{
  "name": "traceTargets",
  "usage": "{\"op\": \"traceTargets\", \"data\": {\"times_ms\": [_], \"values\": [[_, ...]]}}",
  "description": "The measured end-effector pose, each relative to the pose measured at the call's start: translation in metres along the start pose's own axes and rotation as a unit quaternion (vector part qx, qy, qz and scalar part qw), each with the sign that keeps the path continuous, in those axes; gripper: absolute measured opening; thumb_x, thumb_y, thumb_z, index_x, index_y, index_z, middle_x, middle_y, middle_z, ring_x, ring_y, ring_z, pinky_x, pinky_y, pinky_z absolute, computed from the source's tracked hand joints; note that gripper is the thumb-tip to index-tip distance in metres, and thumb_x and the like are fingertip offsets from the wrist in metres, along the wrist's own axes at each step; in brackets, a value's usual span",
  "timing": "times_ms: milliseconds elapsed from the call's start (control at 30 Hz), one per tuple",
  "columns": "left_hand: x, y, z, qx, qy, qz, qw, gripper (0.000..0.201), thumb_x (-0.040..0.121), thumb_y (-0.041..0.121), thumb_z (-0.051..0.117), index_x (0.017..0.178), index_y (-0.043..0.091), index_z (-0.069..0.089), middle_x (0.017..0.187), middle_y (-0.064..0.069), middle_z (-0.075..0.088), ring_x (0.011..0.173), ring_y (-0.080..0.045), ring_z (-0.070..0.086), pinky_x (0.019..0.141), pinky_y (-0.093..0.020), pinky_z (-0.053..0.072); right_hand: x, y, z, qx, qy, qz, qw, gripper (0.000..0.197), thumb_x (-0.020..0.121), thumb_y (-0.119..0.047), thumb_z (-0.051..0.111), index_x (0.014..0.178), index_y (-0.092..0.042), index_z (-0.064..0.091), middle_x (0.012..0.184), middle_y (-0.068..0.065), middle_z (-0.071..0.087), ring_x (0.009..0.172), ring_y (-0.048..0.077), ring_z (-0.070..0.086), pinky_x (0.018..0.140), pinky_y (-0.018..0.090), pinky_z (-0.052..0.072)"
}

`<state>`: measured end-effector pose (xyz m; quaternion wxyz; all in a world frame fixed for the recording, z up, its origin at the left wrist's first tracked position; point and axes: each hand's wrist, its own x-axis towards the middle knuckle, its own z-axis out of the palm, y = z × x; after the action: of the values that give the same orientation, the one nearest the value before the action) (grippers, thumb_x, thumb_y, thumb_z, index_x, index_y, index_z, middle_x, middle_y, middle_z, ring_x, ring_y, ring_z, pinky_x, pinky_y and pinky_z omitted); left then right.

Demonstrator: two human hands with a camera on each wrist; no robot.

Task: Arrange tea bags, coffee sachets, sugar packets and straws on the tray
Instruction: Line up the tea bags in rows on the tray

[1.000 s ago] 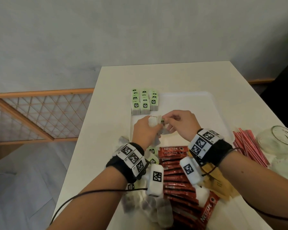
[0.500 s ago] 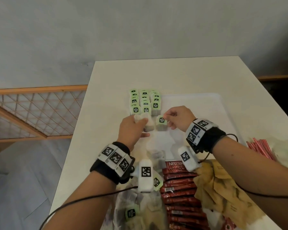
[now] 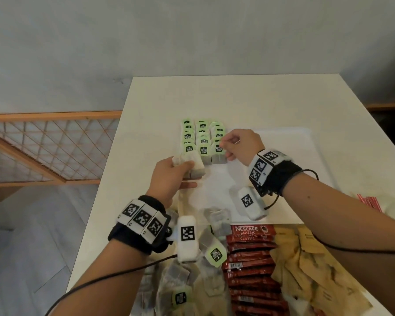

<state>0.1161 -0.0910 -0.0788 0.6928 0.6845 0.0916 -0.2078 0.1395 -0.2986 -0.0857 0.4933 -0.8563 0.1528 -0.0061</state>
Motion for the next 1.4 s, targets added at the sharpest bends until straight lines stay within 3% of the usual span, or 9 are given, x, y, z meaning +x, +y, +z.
{"op": "traceTargets", "data": {"times_ms": [133, 367, 633, 767, 867, 1033, 1167, 1233, 1400], "values": [[-0.009, 0.004, 0.005, 0.017, -0.016, 0.029, 0.999, 0.018, 0.095, 0.012, 0.062, 0.110, 0.004, 0.066, 0.098, -0.017, 0.074, 0.083, -0.023, 0.075, 0.061, -0.029, 0.060, -0.013, -0.005, -0.005, 0.011, 0.025, -0.027, 0.999, 0.019, 0.086, -0.029, 0.071, 0.101, -0.017, 0.068, 0.091, -0.001, 0.068, 0.068, 0.020, 0.068, 0.062, 0.032, 0.058], [-0.030, 0.015, 0.021, 0.043, -0.048, 0.068, 0.996, 0.013, 0.094, 0.012, 0.065, 0.105, 0.007, 0.070, 0.092, -0.011, 0.076, 0.080, -0.021, 0.075, 0.064, -0.032, 0.062, -0.060, -0.024, -0.009, 0.074, -0.078, -0.069, 0.992, 0.006, 0.088, -0.023, 0.070, 0.087, -0.017, 0.068, 0.070, 0.000, 0.065, 0.061, 0.011, 0.062, 0.060, 0.025, 0.054], [-0.053, 0.018, 0.023, 0.117, 0.049, 0.133, 0.983, 0.014, 0.090, 0.021, 0.066, 0.082, 0.012, 0.073, 0.076, -0.003, 0.074, 0.057, -0.017, 0.068, 0.055, -0.033, 0.058, -0.083, -0.026, -0.019, 0.085, -0.039, -0.044, 0.995, 0.014, 0.089, -0.016, 0.068, 0.080, -0.006, 0.062, 0.062, 0.007, 0.067, 0.058, 0.019, 0.066, 0.071, 0.038, 0.060], [-0.068, 0.018, 0.038, 0.169, 0.020, 0.158, 0.973, 0.008, 0.087, 0.021, 0.069, 0.083, 0.017, 0.075, 0.070, -0.010, 0.072, 0.056, -0.020, 0.065, 0.057, -0.037, 0.057, -0.096, -0.030, -0.012, 0.068, -0.035, -0.048, 0.996, 0.012, 0.088, -0.012, 0.064, 0.080, -0.004, 0.060, 0.064, 0.009, 0.070, 0.062, 0.024, 0.071, 0.073, 0.042, 0.061], [-0.072, 0.017, 0.044, 0.191, 0.005, 0.172, 0.966, 0.010, 0.083, 0.016, 0.070, 0.081, 0.007, 0.075, 0.065, -0.011, 0.069, 0.056, -0.018, 0.064, 0.053, -0.036, 0.058, -0.101, -0.032, -0.008, 0.087, -0.038, -0.047, 0.994, 0.018, 0.089, -0.017, 0.064, 0.081, -0.001, 0.059, 0.071, 0.012, 0.071, 0.063, 0.026, 0.071, 0.072, 0.044, 0.061], [-0.064, 0.015, 0.039, 0.151, 0.018, 0.142, 0.978, 0.015, 0.087, 0.017, 0.068, 0.075, 0.010, 0.071, 0.061, -0.006, 0.068, 0.053, -0.018, 0.062, 0.047, -0.028, 0.053, -0.102, -0.029, -0.011, 0.117, -0.035, -0.047, 0.991, 0.021, 0.092, -0.025, 0.064, 0.086, -0.005, 0.066, 0.076, 0.009, 0.071, 0.063, 0.022, 0.067, 0.067, 0.039, 0.059], [-0.053, 0.010, 0.031, 0.116, 0.001, 0.092, 0.989, 0.014, 0.089, 0.019, 0.068, 0.091, 0.006, 0.073, 0.078, -0.016, 0.074, 0.056, -0.019, 0.061, 0.051, -0.030, 0.052, -0.091, -0.019, -0.013, 0.034, -0.022, -0.074, 0.996, 0.011, 0.089, -0.029, 0.067, 0.095, -0.020, 0.068, 0.093, 0.000, 0.065, 0.074, 0.016, 0.063, 0.061, 0.030, 0.057], [-0.049, 0.009, 0.026, 0.115, -0.017, 0.082, 0.990, 0.014, 0.090, 0.017, 0.068, 0.097, 0.006, 0.072, 0.080, -0.014, 0.074, 0.055, -0.014, 0.061, 0.048, -0.027, 0.052, -0.086, -0.018, -0.009, 0.021, -0.063, -0.087, 0.994, 0.004, 0.090, -0.026, 0.067, 0.086, -0.024, 0.067, 0.090, 0.000, 0.065, 0.077, 0.016, 0.062, 0.066, 0.031, 0.057], [-0.033, 0.009, 0.005, 0.072, -0.005, 0.047, 0.996, 0.009, 0.091, 0.012, 0.065, 0.098, 0.012, 0.070, 0.090, -0.009, 0.070, 0.060, -0.015, 0.064, 0.052, -0.028, 0.056, -0.067, -0.012, 0.010, -0.006, -0.116, -0.035, 0.993, 0.008, 0.092, -0.017, 0.064, 0.086, -0.011, 0.064, 0.073, 0.005, 0.065, 0.062, 0.013, 0.063, 0.061, 0.026, 0.055]]}}
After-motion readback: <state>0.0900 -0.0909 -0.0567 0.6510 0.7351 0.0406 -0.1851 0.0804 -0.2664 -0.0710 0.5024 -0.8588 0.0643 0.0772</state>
